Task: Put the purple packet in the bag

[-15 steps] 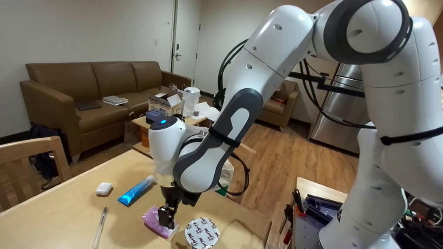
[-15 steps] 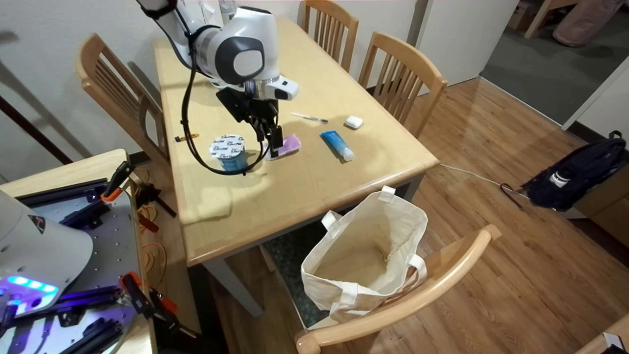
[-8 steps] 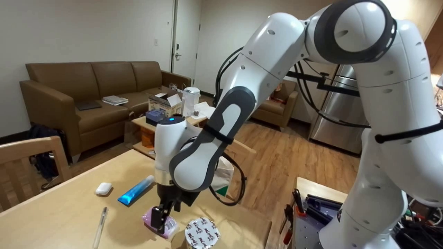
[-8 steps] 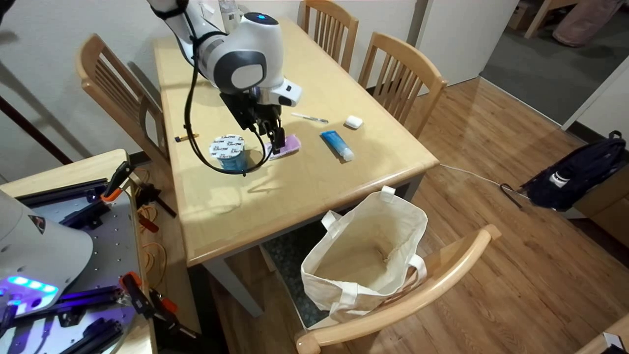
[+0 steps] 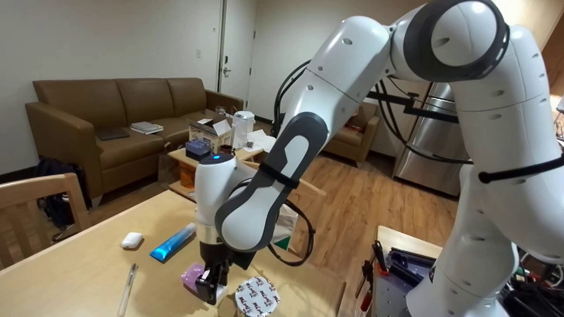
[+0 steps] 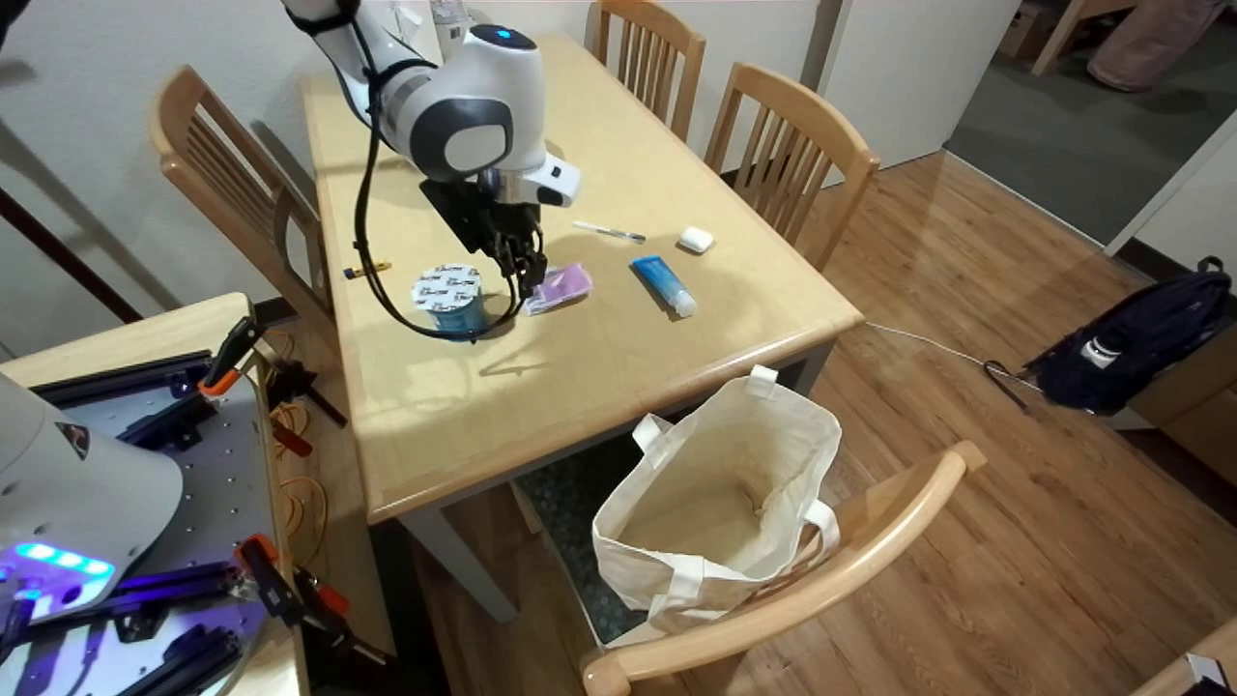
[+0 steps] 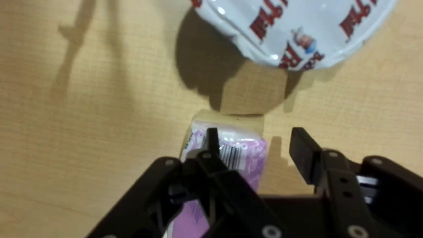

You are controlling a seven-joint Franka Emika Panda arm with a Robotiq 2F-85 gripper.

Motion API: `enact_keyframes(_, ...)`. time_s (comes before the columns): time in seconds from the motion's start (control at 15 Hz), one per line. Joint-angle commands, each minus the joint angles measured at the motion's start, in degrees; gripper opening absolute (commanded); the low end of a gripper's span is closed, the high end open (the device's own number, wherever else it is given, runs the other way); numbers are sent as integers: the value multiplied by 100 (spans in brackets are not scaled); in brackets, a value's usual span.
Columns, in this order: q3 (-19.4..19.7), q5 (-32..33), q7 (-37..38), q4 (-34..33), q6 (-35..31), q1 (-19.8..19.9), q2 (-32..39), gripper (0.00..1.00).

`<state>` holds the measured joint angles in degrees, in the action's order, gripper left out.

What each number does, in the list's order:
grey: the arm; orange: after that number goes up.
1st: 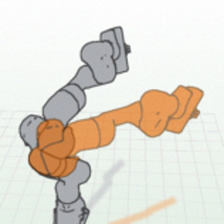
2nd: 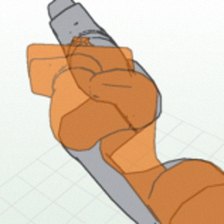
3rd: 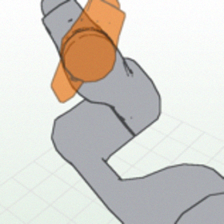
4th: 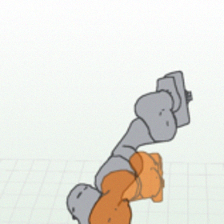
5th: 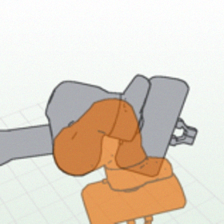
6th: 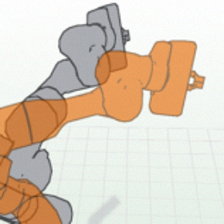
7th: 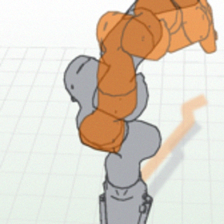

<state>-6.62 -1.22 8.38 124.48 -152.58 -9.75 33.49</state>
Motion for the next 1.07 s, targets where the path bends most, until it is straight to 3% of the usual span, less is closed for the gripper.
enact_keyframes(0.0,573,542,359,117,13,-541,-146,78)
enact_keyframes(0.13,763,800,476,150,-63,-733,-187,75)
enact_keyframes(0.4,905,1054,591,153,-30,-927,-289,99)
enact_keyframes(1.0,1098,1340,504,-147,-110,-880,-20,100)
